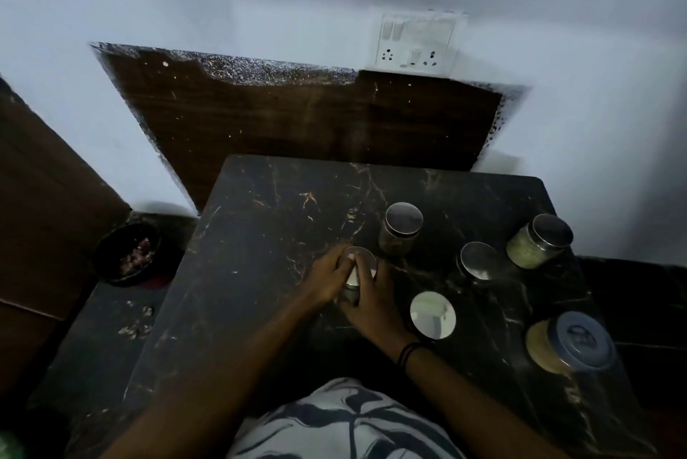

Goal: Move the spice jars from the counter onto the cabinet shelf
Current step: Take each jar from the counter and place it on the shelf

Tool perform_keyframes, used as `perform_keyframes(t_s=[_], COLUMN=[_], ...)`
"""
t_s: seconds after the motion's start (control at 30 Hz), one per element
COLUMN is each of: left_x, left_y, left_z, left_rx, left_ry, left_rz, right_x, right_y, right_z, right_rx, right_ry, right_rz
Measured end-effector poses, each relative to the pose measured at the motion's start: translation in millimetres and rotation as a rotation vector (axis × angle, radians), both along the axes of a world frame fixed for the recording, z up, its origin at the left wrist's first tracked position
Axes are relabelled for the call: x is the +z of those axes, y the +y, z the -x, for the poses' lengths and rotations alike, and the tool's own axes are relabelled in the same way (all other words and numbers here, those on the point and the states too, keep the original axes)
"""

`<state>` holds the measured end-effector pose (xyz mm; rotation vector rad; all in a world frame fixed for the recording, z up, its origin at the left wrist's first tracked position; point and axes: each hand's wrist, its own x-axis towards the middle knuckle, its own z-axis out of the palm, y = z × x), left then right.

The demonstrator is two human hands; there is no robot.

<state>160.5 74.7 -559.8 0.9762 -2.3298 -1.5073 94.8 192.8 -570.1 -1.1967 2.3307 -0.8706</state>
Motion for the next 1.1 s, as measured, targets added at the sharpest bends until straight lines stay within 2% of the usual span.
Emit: perform_keyframes(t_s=[0.17,0.3,0.4,0.5,0.6,0.77,0.93,1.1], left_x=[-1,6,12,19,24,30,27,29], left_y=[5,3,-8,-17,-19,-12,-3,-5], left_z=[3,3,1,-2,-3,-4,-3,-5], left_rx=[0.072,0.130,0.262,0.330,0.370,0.303,0.365,0.394], left_ry=[0.018,0.078,0.119,0.243,0.359,0.412,0.481,0.481], left_rz=[-0.100,-0.190,-0.275,-0.306,-0.422,-0.654,-0.823,-0.809], right_x=[-15,-10,1,11,17,25,29,40], right_y=[-1,-5,-7,-10,-15,-24,-26,-31], right_z=[3,11,24,44,61,66,61,54], right_rx=[-0.072,-0.230,-0.223,-0.181,-0.181,-0.247,-0.291,-0.303], right_ry=[-0.016,-0.182,-0.276,-0.553,-0.800,-1.137,-1.210,-1.223], right_rz=[0.024,0.206,0.362,0.458,0.527,0.536,0.461,0.479])
